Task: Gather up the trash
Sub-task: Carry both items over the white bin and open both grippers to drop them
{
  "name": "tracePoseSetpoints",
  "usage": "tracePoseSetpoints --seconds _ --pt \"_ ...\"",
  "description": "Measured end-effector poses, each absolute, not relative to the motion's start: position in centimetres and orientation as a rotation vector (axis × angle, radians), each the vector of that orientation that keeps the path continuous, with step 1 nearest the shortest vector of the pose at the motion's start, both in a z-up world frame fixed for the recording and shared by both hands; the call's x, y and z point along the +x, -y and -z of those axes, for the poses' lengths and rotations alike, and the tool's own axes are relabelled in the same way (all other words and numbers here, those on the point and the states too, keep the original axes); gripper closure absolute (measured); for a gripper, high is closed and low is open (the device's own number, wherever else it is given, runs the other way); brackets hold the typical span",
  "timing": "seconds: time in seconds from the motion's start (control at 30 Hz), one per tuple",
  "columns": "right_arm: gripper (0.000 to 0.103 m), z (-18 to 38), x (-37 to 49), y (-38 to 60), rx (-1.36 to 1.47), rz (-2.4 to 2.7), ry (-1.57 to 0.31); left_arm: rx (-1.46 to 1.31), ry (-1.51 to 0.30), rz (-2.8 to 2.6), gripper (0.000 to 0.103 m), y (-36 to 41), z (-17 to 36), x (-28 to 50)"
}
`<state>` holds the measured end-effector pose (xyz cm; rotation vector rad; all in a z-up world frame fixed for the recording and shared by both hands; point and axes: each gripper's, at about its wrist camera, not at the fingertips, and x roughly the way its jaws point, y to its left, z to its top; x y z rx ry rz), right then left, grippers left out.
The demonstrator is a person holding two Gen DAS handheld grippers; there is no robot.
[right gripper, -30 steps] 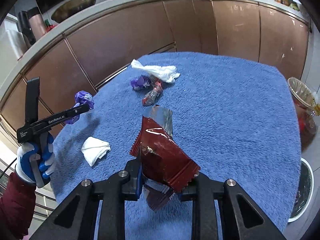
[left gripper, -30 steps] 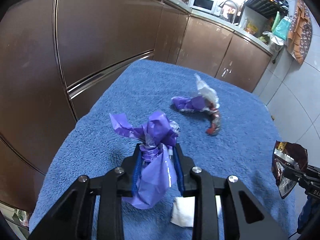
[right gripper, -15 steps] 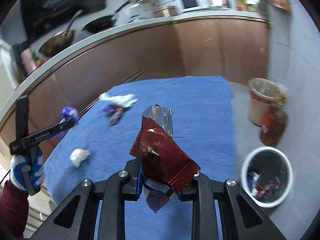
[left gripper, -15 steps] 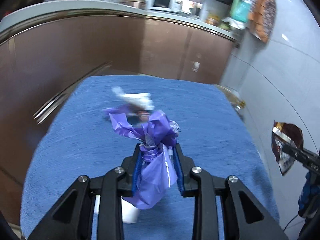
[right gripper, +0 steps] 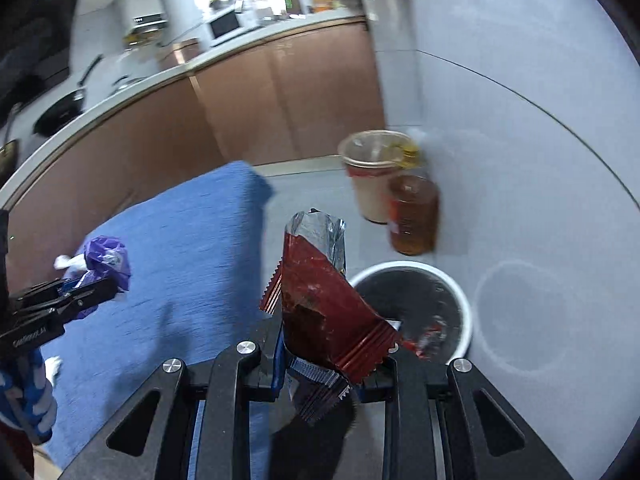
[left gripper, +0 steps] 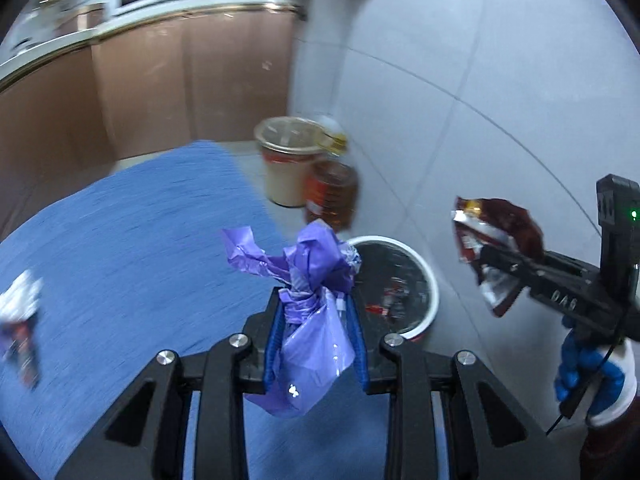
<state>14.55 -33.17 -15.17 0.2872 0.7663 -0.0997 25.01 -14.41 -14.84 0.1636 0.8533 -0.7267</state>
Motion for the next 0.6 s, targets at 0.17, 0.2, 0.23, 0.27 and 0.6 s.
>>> tracePoseSetpoints --seconds 0.17,0.2,0.23,0.27,0.6 --pt "0.08 18.3 16.7 36.2 0.306 0.167 -0.812 0.263 -0.942 0.766 0.075 22.7 17.8 27.4" --pt "0.079 19.1 17.3 36.8 0.31 0.179 -0.824 0.274 -0.96 0.772 0.075 24.1 18.4 27.9" --pt "0.079 19.8 17.9 37.3 0.316 0.189 -0.836 0.281 -0.976 0.777 0.075 25.1 19.1 28.3" --pt "0.079 20.5 18.2 37.8 0.319 0.197 -0.845 0.286 -0.998 0.782 0.075 26.3 19.8 28.9" --pt "0.078 26.9 21.3 41.8 0.359 0.271 -0.937 0.184 -1.155 0.772 0.07 31.7 25.0 33.3"
